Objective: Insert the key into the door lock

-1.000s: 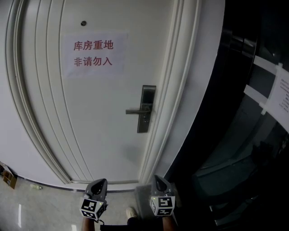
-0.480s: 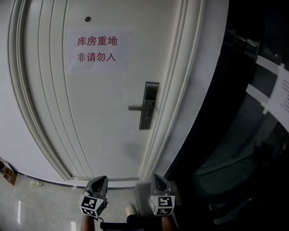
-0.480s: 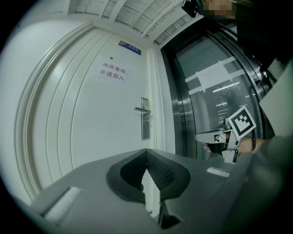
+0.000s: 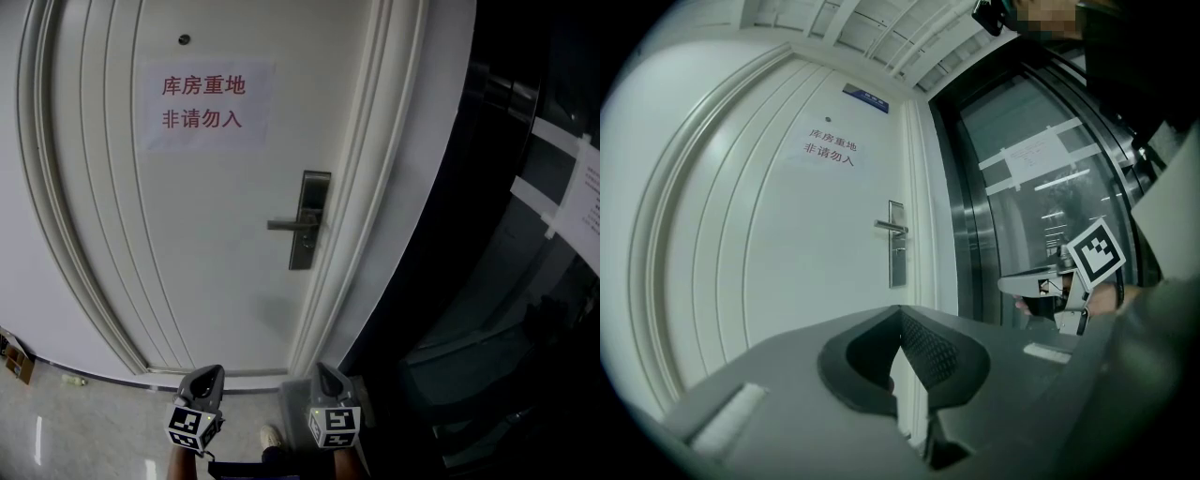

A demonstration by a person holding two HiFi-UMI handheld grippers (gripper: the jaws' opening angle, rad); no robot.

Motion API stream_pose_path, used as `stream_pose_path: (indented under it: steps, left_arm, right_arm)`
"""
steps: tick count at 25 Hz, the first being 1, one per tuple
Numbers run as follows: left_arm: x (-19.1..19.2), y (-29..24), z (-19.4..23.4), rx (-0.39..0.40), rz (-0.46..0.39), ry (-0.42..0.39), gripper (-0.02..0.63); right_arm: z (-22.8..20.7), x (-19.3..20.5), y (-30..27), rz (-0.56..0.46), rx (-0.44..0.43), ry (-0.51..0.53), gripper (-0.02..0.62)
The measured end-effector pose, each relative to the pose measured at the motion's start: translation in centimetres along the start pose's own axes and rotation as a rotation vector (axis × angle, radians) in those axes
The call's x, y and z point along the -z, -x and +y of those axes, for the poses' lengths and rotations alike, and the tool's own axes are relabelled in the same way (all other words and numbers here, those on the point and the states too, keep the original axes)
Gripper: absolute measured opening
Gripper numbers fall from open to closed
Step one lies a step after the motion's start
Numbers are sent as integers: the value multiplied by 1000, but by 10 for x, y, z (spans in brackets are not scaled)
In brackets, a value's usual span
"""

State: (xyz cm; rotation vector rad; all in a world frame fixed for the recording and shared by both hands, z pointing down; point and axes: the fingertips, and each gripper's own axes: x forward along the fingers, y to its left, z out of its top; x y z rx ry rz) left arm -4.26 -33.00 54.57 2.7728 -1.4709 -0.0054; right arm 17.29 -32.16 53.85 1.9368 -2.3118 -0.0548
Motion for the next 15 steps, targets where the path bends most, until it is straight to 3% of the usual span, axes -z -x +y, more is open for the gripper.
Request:
stream_pose_path:
  steps: [15]
  left_arm:
    - [0, 0, 3, -3, 1, -4, 2]
  right_arm:
    - [2, -1, -2, -2, -6, -2, 2]
